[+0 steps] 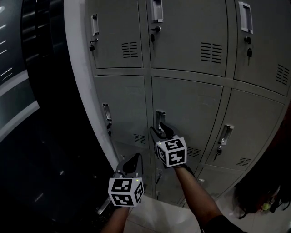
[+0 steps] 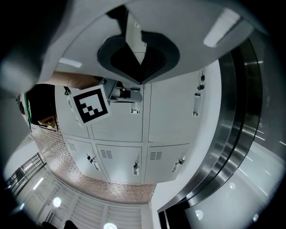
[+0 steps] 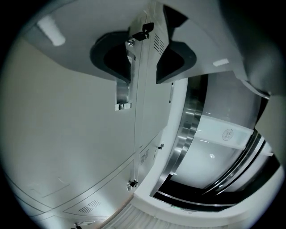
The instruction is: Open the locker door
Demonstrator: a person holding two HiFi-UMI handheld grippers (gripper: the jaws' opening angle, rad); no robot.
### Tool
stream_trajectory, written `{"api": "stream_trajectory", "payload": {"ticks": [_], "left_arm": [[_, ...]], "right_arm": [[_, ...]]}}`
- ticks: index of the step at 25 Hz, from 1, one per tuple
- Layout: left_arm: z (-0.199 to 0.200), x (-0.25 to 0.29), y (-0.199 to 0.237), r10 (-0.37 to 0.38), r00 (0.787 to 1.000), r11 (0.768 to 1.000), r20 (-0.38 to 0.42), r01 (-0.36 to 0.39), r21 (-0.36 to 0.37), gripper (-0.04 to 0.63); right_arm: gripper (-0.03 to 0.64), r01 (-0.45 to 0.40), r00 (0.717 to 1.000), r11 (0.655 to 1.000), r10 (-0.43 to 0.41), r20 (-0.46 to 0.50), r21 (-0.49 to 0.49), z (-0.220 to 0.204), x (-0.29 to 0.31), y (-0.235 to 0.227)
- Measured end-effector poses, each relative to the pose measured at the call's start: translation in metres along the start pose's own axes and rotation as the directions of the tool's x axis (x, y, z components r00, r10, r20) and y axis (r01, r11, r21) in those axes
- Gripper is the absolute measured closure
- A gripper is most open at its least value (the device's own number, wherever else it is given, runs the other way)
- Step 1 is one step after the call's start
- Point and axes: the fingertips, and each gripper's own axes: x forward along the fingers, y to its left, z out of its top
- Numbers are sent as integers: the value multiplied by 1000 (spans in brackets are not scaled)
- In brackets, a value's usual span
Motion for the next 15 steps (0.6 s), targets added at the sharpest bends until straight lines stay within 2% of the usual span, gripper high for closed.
{"api": "stream_trajectory", "payload": {"ticks": [7, 11, 15], "left_arm": [[-9, -9, 6, 15, 1000, 1000, -16, -15, -3, 589], [-9, -11, 4, 9, 1000, 1000, -16, -9, -2, 589], [-11, -13, 6, 12, 1000, 1000, -17, -12, -8, 589]], "right_arm": [[473, 25, 1000, 999, -25, -1, -25, 12, 12, -6], [535, 74, 997, 997, -74, -2, -8, 11, 11, -18], [557, 56, 998, 997, -56, -8, 52, 12, 11, -20]]}}
